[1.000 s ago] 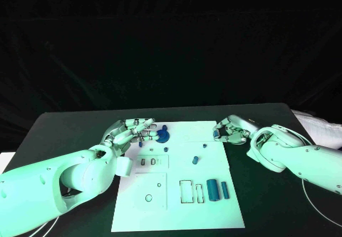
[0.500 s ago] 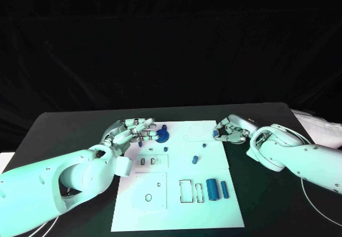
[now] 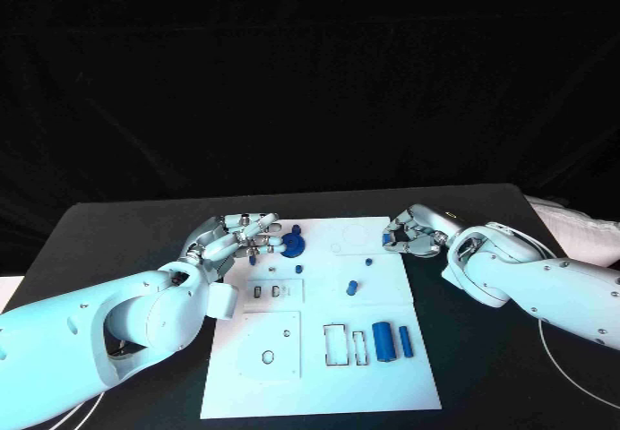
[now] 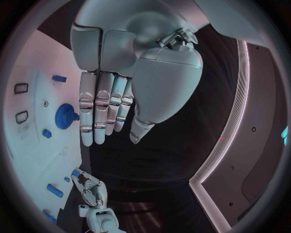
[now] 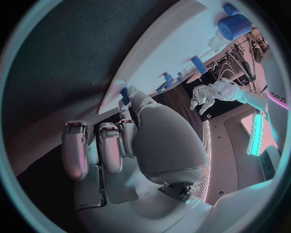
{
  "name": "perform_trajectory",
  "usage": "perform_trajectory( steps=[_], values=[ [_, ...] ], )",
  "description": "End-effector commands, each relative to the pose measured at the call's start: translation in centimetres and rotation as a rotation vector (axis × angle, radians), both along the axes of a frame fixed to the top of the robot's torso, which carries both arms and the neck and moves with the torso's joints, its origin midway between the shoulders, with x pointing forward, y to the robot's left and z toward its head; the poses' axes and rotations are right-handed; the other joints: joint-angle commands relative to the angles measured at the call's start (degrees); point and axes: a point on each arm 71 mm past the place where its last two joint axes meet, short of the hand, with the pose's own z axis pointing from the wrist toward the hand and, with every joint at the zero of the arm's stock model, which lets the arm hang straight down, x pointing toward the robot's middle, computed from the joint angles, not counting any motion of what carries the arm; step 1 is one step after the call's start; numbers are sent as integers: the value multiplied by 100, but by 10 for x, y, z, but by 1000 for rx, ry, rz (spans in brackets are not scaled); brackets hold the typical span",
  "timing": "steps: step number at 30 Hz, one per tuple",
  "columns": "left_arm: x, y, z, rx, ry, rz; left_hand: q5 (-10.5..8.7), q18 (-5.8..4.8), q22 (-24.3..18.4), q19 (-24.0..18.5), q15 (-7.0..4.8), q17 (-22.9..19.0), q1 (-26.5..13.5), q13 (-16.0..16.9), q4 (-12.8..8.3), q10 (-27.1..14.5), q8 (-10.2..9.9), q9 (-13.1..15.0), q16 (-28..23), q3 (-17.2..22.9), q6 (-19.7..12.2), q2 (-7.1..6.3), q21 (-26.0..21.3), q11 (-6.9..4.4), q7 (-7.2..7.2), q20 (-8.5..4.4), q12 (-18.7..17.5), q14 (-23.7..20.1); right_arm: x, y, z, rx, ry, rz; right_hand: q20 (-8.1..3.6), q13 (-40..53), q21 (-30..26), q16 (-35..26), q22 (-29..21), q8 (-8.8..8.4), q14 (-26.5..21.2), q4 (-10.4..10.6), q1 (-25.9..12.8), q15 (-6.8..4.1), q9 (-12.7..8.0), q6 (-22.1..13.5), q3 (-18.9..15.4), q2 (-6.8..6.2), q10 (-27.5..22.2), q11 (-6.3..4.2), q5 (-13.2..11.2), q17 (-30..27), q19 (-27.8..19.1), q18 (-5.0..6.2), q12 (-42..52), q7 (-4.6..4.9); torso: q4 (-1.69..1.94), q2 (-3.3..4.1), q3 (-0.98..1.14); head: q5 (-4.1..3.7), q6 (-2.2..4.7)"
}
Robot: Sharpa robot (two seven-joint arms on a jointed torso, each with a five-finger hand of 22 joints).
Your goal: Assemble the parts on the task board
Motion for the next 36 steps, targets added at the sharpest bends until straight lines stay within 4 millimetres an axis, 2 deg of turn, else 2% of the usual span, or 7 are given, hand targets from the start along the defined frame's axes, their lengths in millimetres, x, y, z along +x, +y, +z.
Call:
perform_trajectory(
  steps=[1, 5, 9, 16, 20, 30, 36],
  values=[
    [0, -2, 1, -12, -5, -19, -27, 58, -7, 42, 18, 13, 9, -3, -33, 26, -32, -2, -27, 8, 6, 39, -39, 33, 33, -14, -29, -21, -1, 2, 1, 4, -23, -26, -39, 819, 28, 24, 386, 62, 586, 5, -62, -65, 28, 86, 44, 8, 128, -66, 44, 1455, 49, -65, 20, -27, 7, -3, -3, 9, 0],
    [0, -1, 1, -10, -6, -15, -27, 58, -7, 42, 18, 13, 9, -3, -33, 26, -32, -2, -27, 8, 6, 39, -39, 33, 33, -14, -29, -21, -5, 9, 6, 31, -33, -23, -59, 825, 32, 28, 395, 80, 588, -4, -82, -86, 41, 146, 75, 43, 135, -94, 114, 1463, 55, -66, 25, -57, 0, -6, 0, 23, 4],
    [1, 1, 0, -8, -6, -9, -27, 58, -7, 42, 18, 14, 10, -3, -34, 26, -32, -2, -28, 8, 6, 39, -39, 33, 33, -14, -29, -21, -10, 23, 14, 53, -39, -14, -74, 820, 31, 26, 392, 89, 587, 2, -129, -100, 50, 183, 83, 54, 133, -111, 165, 1458, 55, -66, 14, -76, 0, -12, -9, 24, 12],
    [4, 6, -1, -1, -8, 5, -27, 58, -7, 43, 18, 15, 11, -4, -36, 27, -32, -2, -29, 9, 6, 40, -40, 33, 33, -14, -30, -21, -22, 56, 26, 57, -41, 12, -93, 805, 27, 19, 386, 99, 583, -27, -129, -120, 63, 223, 125, 90, 123, -136, 206, 1444, 53, -64, -15, -104, 29, -22, -27, 57, 4],
    [7, 9, -2, 2, -8, 17, -27, 58, -7, 43, 18, 15, 11, -4, -36, 27, -32, -2, -29, 9, 6, 40, -40, 33, 33, -14, -30, -21, -27, 80, 27, 55, -22, 39, -96, 803, 25, 17, 381, 100, 582, -35, -125, -123, 65, 228, 135, 98, 121, -139, 212, 1437, 51, -63, -19, -107, 58, -45, -48, 80, -52],
    [18, 25, -6, 13, -16, 70, -25, 59, -8, 51, 15, 28, 36, -4, -63, 33, -34, -2, -42, 26, 9, 56, -51, 30, 30, -16, -35, -18, -43, 141, 12, 15, 33, 136, -106, 826, 30, 16, 393, 77, 582, -43, -152, -128, 61, 202, 154, 111, 136, -138, 240, 1436, 57, -66, 11, -98, 138, -105, -131, 232, -214],
    [22, 32, -7, 15, -15, 96, -24, 60, -8, 54, 13, 33, 45, -5, -72, 35, -35, -2, -46, 32, 11, 61, -54, 29, 29, -18, -36, -17, -52, 166, -1, -1, 54, 177, -107, 820, 28, 13, 390, 74, 580, -46, -154, -127, 61, 199, 159, 115, 131, -138, 247, 1428, 56, -66, 2, -98, 182, -130, -162, 278, -277]
  ],
)
